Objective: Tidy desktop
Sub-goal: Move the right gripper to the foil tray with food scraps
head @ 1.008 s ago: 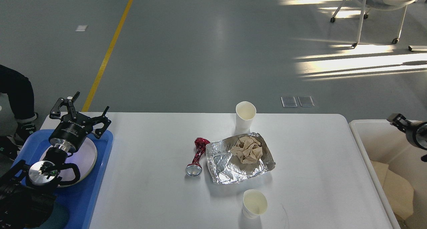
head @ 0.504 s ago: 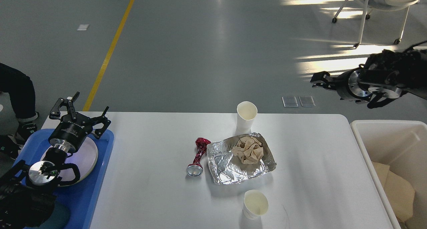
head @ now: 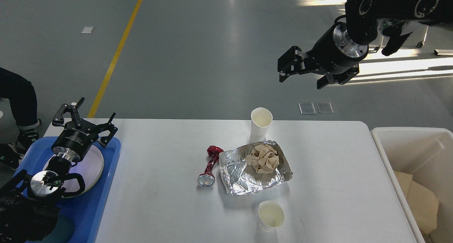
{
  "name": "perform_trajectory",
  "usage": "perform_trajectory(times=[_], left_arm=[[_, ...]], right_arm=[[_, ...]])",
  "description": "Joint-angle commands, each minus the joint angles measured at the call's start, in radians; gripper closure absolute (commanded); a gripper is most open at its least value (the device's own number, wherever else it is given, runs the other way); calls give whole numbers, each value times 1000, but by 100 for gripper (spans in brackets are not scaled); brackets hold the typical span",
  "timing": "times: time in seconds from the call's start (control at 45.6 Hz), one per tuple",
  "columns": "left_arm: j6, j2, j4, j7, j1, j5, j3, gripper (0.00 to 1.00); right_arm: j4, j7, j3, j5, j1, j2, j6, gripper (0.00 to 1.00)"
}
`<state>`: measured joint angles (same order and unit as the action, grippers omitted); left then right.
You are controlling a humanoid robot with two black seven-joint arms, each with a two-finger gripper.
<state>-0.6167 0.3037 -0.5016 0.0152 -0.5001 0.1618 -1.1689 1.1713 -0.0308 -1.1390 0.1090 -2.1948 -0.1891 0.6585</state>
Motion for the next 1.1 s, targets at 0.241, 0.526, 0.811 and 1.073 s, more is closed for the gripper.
perform_trajectory(times=[0.241, 0.526, 0.811, 1.073], left_arm=[[0, 0, 0, 0, 0, 1, 0, 4], [0, 0, 0, -1, 0, 1, 0, 4], [0, 0, 0, 0, 0, 1, 0, 4], [0, 0, 0, 0, 0, 1, 0, 4]], right_arm=[[-21, -6, 9, -12, 447, 33, -221, 0], [-162, -6, -1, -130, 711, 126, -376, 0], [-206, -6, 13, -134, 811, 154, -513, 0], [-272, -6, 13, -134, 876, 178, -514, 0]])
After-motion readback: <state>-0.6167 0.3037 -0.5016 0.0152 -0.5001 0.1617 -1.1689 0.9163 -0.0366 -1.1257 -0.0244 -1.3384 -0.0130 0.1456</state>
